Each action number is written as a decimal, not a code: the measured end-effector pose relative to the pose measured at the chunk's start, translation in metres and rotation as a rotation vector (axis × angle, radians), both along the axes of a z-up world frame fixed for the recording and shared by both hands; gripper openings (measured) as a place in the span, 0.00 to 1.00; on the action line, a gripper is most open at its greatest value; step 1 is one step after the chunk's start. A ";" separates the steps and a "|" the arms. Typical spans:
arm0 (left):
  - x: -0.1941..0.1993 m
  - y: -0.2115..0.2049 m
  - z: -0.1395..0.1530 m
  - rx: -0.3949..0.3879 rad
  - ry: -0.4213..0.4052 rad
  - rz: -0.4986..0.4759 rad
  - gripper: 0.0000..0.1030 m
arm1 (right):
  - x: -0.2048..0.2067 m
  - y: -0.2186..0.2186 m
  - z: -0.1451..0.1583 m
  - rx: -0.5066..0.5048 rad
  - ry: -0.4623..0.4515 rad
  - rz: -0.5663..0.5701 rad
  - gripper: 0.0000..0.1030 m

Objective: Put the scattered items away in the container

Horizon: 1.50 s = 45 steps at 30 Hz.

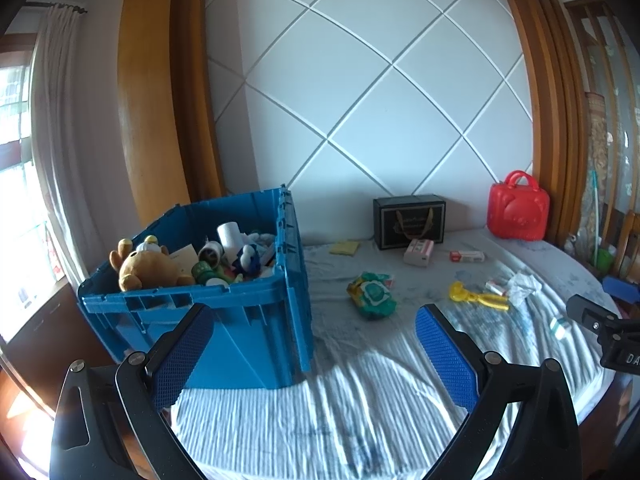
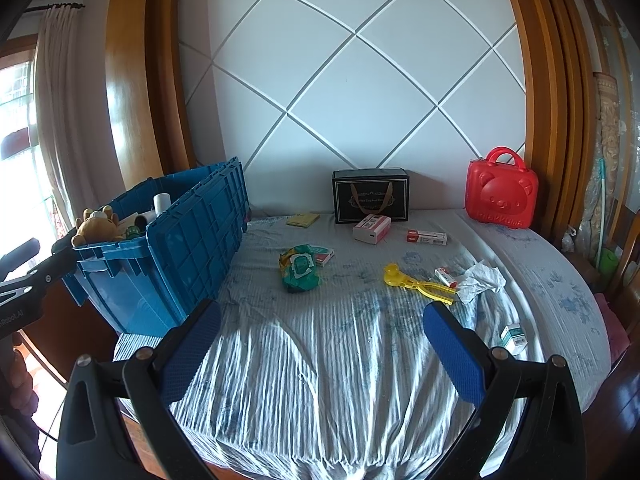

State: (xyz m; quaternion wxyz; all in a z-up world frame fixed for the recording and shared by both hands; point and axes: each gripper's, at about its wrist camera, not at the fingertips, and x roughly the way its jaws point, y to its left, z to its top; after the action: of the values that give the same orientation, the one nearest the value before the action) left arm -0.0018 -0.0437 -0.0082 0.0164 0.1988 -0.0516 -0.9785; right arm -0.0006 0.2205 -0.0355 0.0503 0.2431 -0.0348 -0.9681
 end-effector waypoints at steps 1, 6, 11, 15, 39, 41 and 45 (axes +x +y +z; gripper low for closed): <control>0.000 0.000 0.000 0.000 0.000 0.000 0.99 | 0.000 0.000 0.001 0.000 0.000 0.000 1.00; 0.002 0.003 0.001 0.000 0.000 -0.002 0.99 | 0.001 0.001 0.002 0.002 -0.001 0.000 1.00; 0.002 0.005 0.002 -0.002 0.005 -0.009 0.99 | 0.003 0.002 0.002 0.003 0.000 -0.003 1.00; 0.000 0.005 0.001 0.000 0.003 -0.007 0.99 | 0.003 0.004 0.002 0.003 -0.001 -0.004 1.00; -0.019 0.000 -0.007 0.004 -0.016 -0.008 0.99 | -0.013 0.000 -0.007 0.002 -0.021 -0.001 1.00; -0.021 -0.001 -0.008 0.005 -0.017 -0.007 0.99 | -0.014 -0.001 -0.007 0.001 -0.023 -0.001 1.00; -0.024 -0.002 -0.009 0.009 -0.021 -0.007 0.99 | -0.017 -0.002 -0.008 0.005 -0.028 0.001 1.00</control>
State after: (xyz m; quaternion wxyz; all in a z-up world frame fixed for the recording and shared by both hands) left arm -0.0255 -0.0457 -0.0175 0.0113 0.2087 -0.0482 -0.9767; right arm -0.0180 0.2190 -0.0437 0.0495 0.2566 -0.0328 -0.9647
